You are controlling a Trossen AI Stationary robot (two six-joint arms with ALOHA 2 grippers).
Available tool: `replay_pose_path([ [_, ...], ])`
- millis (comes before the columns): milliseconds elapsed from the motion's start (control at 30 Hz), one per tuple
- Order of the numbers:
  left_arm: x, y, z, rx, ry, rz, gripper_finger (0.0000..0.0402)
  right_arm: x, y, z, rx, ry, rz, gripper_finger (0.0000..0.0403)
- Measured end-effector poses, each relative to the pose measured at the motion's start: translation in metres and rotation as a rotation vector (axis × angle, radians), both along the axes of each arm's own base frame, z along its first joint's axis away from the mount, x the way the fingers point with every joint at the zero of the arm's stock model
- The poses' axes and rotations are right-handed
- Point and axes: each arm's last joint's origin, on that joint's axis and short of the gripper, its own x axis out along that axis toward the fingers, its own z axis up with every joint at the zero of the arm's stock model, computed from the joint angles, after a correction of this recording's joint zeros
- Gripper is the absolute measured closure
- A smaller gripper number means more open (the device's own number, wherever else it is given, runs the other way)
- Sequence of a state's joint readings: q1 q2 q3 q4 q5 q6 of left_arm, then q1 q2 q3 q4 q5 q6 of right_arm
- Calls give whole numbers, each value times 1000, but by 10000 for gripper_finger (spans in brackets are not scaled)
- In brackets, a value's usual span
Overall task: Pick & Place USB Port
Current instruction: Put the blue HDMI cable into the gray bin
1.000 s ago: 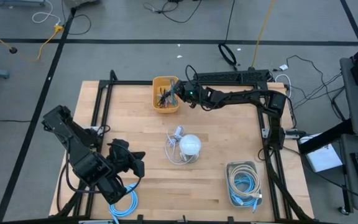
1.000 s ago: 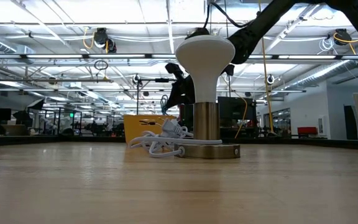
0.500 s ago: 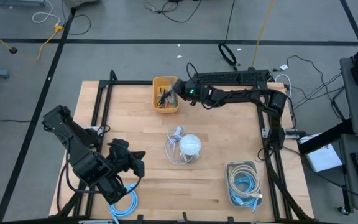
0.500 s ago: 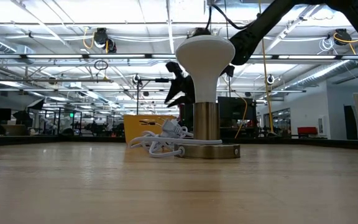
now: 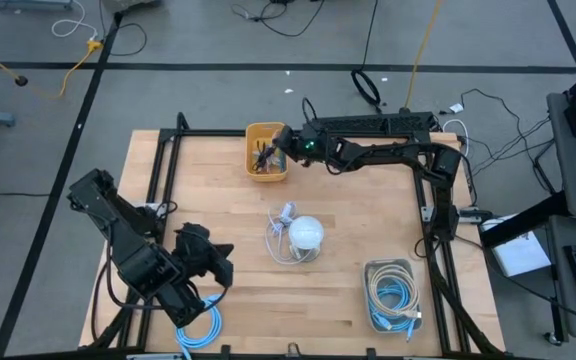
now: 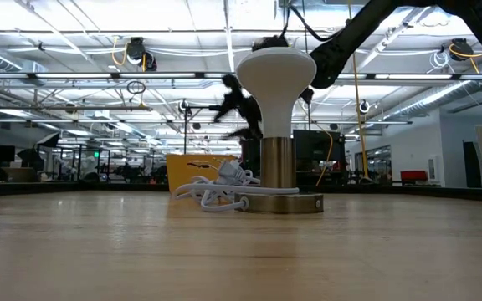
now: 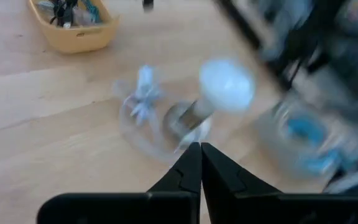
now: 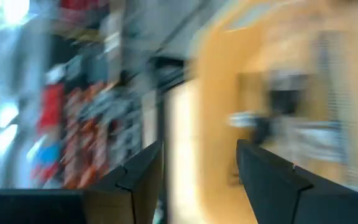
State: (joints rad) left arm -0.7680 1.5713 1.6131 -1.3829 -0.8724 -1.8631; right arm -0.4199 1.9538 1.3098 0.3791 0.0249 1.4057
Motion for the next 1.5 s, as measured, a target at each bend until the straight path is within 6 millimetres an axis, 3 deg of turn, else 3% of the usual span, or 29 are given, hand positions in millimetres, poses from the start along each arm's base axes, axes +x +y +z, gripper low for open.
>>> replay_pose_path([
  [100, -2, 2, -1, -5, 221, -190, 384, 8, 12, 25, -149, -166, 200, 204],
  [200, -7, -5, -6, -57, 436, -433, 383, 7, 39, 61, -299, -310, 438, 204],
  [267, -12, -15, -9, -100, 492, -504, 378, 2, 60, 85, -380, -355, 574, 204],
  [400, -20, -32, -15, -200, 511, -531, 349, -20, 106, 127, -566, -333, 758, 203],
  [567, -33, -58, -53, -368, 487, -407, 295, -67, 153, 169, -869, -174, 818, 203],
  [833, -47, -94, -140, -570, 454, -185, 246, -140, 198, 180, -999, 222, 890, 203],
  [1067, -47, -103, -186, -540, 749, -124, 260, -186, 242, 182, -998, 283, 1082, 203],
  [1300, -41, -93, -182, -490, 787, -27, 270, -214, 284, 181, -1041, 277, 1172, 203],
  [1500, -20, -85, -152, -460, 745, -41, 270, -222, 304, 176, -1051, 288, 1189, 204],
])
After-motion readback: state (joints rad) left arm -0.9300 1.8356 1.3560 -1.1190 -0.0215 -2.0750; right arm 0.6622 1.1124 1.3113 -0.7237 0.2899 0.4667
